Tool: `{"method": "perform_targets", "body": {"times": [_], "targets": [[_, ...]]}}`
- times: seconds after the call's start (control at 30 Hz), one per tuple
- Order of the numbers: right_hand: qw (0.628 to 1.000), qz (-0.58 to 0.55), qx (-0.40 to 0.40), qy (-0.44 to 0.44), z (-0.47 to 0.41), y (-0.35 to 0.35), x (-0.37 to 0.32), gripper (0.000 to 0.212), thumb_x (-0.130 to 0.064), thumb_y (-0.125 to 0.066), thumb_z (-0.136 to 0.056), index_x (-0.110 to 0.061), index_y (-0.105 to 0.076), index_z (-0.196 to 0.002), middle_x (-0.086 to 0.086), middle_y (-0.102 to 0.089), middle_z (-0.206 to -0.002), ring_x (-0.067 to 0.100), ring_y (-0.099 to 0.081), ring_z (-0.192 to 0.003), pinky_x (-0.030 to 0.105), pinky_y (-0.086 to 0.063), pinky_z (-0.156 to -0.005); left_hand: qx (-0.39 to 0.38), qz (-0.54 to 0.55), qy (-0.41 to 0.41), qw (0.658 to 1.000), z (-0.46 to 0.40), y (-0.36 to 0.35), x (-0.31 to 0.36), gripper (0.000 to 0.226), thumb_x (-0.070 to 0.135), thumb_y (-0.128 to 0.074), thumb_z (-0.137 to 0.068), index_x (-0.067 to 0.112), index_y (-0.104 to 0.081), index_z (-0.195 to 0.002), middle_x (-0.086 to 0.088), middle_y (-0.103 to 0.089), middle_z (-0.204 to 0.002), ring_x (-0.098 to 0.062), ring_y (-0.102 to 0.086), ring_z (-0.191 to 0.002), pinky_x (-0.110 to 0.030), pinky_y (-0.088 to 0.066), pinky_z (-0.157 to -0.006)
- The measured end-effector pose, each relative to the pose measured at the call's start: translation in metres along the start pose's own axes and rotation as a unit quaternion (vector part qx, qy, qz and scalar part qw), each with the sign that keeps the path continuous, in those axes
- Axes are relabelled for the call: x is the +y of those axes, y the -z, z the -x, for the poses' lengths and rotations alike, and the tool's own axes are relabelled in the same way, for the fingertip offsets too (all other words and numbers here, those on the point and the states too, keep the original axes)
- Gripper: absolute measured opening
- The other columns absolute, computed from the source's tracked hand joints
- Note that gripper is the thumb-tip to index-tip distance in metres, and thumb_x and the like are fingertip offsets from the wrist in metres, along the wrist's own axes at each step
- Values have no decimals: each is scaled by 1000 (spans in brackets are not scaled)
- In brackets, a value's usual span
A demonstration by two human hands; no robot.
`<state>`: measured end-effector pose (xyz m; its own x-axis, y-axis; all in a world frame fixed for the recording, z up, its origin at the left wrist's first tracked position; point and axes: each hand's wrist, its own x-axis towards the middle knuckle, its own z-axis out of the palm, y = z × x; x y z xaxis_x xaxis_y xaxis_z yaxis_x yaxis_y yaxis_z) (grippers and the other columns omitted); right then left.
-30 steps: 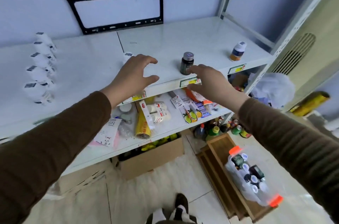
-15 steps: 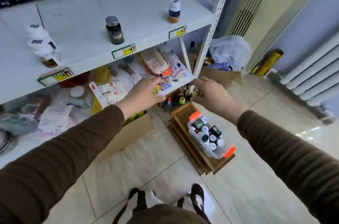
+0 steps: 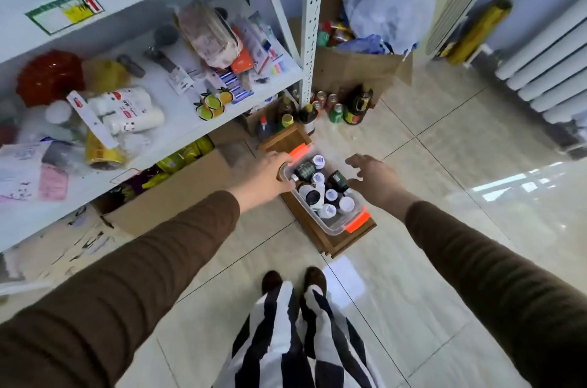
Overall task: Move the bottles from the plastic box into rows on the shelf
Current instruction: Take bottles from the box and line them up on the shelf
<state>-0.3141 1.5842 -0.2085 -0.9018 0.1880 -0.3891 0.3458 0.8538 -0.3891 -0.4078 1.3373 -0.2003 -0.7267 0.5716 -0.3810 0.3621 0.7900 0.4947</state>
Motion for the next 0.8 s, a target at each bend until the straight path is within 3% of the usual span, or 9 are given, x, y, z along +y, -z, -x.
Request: {"method": "perform_targets", "body": {"times": [0.13, 0.27, 0.37, 0.53, 0.8], "targets": [[998, -32, -22, -59, -26, -42, 40, 51, -26, -67, -85, -23, -53, -133, 4, -61, -127, 26, -63, -108, 36, -51, -91, -20, 29, 14, 999, -43, -43, -11, 51, 36, -73, -85, 23, -55, -130, -1, -56, -134, -22, -54, -114, -30, -41, -82], [989, -76, -32, -122, -52, -83, 71, 56, -28, -68, -84, -18, -50, -137, 7, -63, -128, 28, -60, -115, 35, -49, -94, -55, 60, 43, 996, -88, -88, -29, 50, 30, -71, -88, 16, -55, -133, -8, -54, -138, -25, -53, -121, -39, -45, -100], [984, -93, -27, -148, -70, -115, 86, 56, -25, -65, -87, -15, -48, -139, 10, -61, -131, 30, -57, -119, 34, -45, -94, -70, 33, 40, 996, -118, -119, -44, 45, 29, -67, -91, 12, -55, -132, -11, -55, -137, -28, -52, -123, -40, -44, -102], [970, -119, -46, -206, -101, -160, 93, 53, -16, -56, -88, -11, -43, -139, 17, -59, -128, 34, -57, -116, 33, -42, -86, -93, -69, 3, 993, -149, -159, -65, 40, 36, -60, -95, 13, -58, -128, -11, -60, -130, -27, -53, -117, -34, -39, -96], [915, -225, -21, -335, -128, -199, 88, 48, -13, -54, -86, -3, -41, -131, 20, -50, -131, 38, -51, -119, 41, -44, -100, -92, -160, -37, 982, -164, -190, -74, 56, 63, -47, -91, 21, -55, -126, -3, -64, -124, -24, -56, -116, -40, -36, -96]]}}
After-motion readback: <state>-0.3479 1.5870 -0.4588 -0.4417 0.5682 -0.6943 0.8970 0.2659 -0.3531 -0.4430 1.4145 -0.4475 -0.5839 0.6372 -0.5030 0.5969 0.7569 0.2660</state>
